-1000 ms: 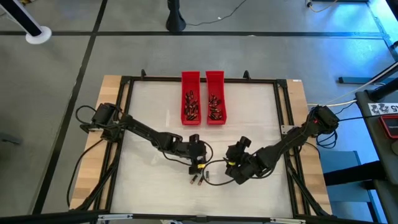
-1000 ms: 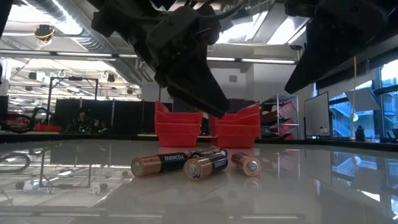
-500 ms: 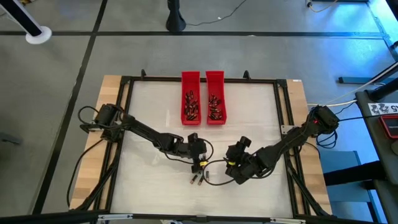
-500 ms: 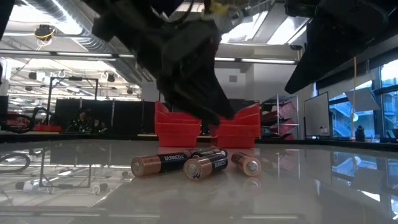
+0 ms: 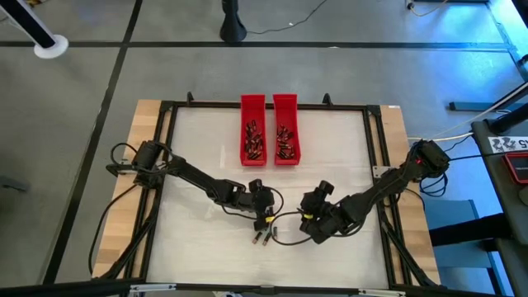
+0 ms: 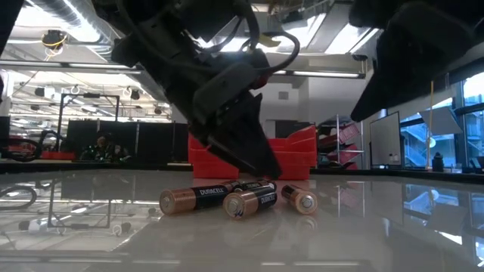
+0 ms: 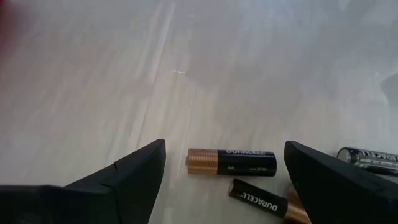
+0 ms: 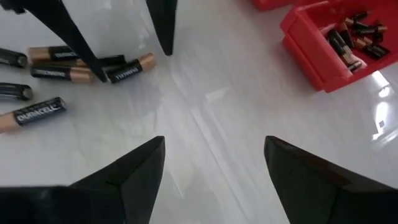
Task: Sort batteries
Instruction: Put the large black battery into the left red bin
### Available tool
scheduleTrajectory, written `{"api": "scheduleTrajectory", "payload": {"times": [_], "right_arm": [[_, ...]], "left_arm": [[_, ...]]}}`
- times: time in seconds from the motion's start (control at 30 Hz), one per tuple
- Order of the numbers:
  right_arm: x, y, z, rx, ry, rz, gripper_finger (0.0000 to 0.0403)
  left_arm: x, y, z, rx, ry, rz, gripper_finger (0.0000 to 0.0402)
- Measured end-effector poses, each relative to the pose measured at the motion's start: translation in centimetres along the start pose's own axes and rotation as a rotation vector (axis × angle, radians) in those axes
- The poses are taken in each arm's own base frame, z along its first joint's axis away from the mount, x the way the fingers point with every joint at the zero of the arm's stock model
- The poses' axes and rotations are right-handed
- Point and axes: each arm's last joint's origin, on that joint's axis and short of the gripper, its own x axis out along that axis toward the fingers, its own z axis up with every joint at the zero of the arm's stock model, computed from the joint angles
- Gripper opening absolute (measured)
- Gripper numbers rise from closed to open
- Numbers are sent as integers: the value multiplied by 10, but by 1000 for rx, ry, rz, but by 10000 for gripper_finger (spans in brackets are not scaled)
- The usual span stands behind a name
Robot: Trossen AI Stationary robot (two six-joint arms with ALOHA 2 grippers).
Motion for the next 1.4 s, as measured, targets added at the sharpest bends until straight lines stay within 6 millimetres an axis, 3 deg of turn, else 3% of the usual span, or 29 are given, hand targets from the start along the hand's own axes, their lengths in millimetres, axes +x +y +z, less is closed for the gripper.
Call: {"api": "scheduleTrajectory", "payload": {"times": [0.77,0.9,1.03,1.1,1.27,1.4], "right_arm": [[4,-1,-5,12,-1,1,276],[4,-1,-5,11,-1,1,276],[4,-1,-5,11,-1,1,276],[4,-1,-5,11,-1,1,276],[4,-1,-5,11,-1,1,276],[4,-1,-5,11,0,1,276]], "left_arm": [[13,-2,-12,40,40,3,313],[14,-1,-12,36,43,6,280],[13,1,-12,28,45,8,214],[13,2,-10,18,42,8,208],[3,5,-3,32,34,-12,208],[-22,11,20,36,-37,-16,208]]}}
